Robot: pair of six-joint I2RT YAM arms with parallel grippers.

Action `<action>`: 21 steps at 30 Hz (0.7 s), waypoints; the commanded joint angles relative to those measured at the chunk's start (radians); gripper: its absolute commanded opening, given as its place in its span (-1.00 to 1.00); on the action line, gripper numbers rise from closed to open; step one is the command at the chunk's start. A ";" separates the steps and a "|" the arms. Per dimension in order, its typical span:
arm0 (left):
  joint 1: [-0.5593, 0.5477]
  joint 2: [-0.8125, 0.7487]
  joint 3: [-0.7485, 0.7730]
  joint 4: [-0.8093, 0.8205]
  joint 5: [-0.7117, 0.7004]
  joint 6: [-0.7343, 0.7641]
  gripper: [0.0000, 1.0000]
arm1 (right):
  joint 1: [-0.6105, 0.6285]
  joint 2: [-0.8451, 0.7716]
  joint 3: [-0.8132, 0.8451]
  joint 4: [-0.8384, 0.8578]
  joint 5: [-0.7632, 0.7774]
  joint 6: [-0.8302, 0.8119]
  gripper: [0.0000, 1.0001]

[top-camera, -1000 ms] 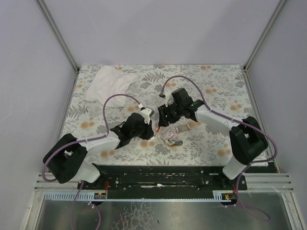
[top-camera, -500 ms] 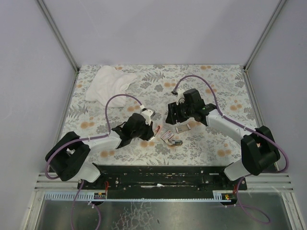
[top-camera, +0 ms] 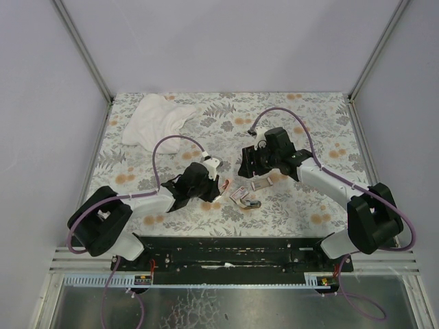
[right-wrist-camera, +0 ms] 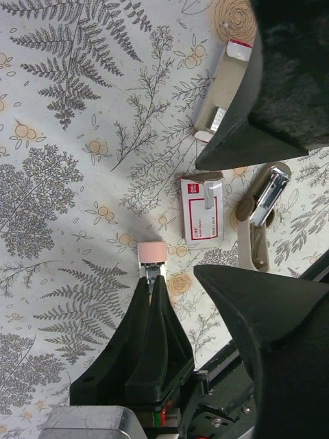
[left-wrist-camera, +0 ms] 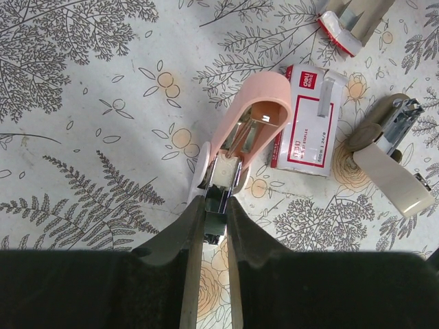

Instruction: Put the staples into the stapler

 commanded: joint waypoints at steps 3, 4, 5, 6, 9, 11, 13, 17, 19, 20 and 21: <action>-0.004 0.025 0.010 0.053 -0.003 0.029 -0.78 | -0.012 -0.045 -0.006 0.034 -0.004 0.007 0.28; -0.004 0.027 0.011 0.053 -0.003 0.030 -0.78 | -0.012 -0.047 -0.006 0.035 -0.004 0.007 0.28; -0.003 0.028 0.010 0.053 -0.004 0.031 -0.78 | -0.014 -0.049 -0.007 0.035 -0.005 0.007 0.28; -0.003 0.031 0.010 0.053 -0.005 0.033 -0.78 | -0.014 -0.051 -0.008 0.034 -0.006 0.007 0.28; -0.003 0.034 0.010 0.053 -0.009 0.037 -0.79 | -0.016 -0.056 -0.013 0.036 -0.010 0.007 0.28; -0.003 0.034 0.010 0.053 -0.010 0.039 -0.79 | -0.018 -0.058 -0.015 0.038 -0.012 0.007 0.28; -0.004 0.035 0.010 0.055 -0.013 0.040 -0.79 | -0.019 -0.059 -0.020 0.038 -0.016 0.007 0.28; -0.003 0.043 0.012 0.054 -0.012 0.044 -0.80 | -0.020 -0.066 -0.025 0.041 -0.019 0.009 0.28; -0.004 0.049 0.014 0.053 -0.008 0.045 -0.80 | -0.020 -0.069 -0.026 0.039 -0.018 0.008 0.28; -0.005 0.049 0.015 0.053 -0.008 0.045 -0.80 | -0.020 -0.069 -0.026 0.039 -0.018 0.007 0.28; -0.004 0.052 0.015 0.051 -0.007 0.046 -0.80 | -0.023 -0.070 -0.028 0.037 -0.019 0.007 0.28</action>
